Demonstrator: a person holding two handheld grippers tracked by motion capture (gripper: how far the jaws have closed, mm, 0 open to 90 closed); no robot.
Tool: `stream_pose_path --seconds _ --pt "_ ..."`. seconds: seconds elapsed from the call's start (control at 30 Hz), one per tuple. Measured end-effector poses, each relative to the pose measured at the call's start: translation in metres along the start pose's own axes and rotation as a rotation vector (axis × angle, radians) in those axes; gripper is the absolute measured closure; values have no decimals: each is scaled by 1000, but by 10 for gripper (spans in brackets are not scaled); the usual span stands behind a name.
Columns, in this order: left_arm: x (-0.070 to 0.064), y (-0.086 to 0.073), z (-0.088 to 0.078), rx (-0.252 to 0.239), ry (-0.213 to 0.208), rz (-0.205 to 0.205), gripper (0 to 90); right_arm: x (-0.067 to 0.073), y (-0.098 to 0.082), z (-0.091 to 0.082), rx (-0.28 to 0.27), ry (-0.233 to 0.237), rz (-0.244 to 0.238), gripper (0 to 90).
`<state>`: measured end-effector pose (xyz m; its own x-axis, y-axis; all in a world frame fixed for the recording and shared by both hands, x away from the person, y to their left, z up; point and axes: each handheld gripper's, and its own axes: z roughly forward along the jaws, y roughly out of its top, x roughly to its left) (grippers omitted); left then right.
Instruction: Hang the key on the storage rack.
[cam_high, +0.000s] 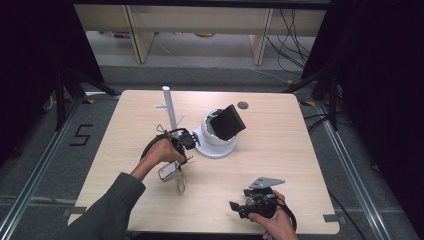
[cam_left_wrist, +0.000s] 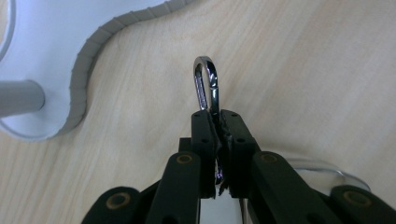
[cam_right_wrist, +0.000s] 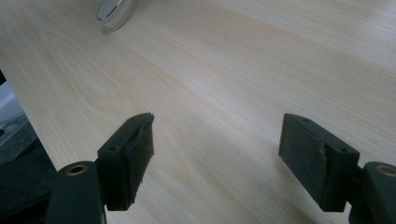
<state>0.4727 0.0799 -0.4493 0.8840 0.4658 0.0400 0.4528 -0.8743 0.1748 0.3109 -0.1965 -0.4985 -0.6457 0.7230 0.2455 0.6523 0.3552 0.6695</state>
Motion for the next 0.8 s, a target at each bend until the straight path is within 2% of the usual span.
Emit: stream_pose_path --seconds 0.1,0.13,0.23,0.27,0.4,0.43,0.53,0.57,0.67,0.7,0.8 --pt "4 -5 -14 -18 10 -11 845 0 0 0 3 6 1 271" --pt "7 -7 -20 -21 22 1 845 0 0 0 4 6 1 271" --pt "10 -14 -32 -43 35 -19 846 0 0 1 -5 -5 0 272" --pt "12 -17 -37 -30 30 -21 845 0 0 1 -3 -4 2 272" --pt "17 -26 -56 -36 63 -36 846 -1 0 1 6 1 1 272" --pt "19 -29 -62 -31 60 -32 846 -1 0 0 6 0 0 272" --pt "23 -37 -76 -40 74 -49 846 -1 0 0 10 0 7 271" --pt "25 -41 -84 -44 91 -55 846 -1 0 0 12 1 10 272" --pt "29 -49 -98 -55 101 -71 845 -1 0 1 14 0 11 272" --pt "29 -52 -102 -69 100 -94 845 -1 0 1 13 0 11 272" --pt "34 -60 -116 -72 114 -107 845 -1 0 1 11 -2 16 272"
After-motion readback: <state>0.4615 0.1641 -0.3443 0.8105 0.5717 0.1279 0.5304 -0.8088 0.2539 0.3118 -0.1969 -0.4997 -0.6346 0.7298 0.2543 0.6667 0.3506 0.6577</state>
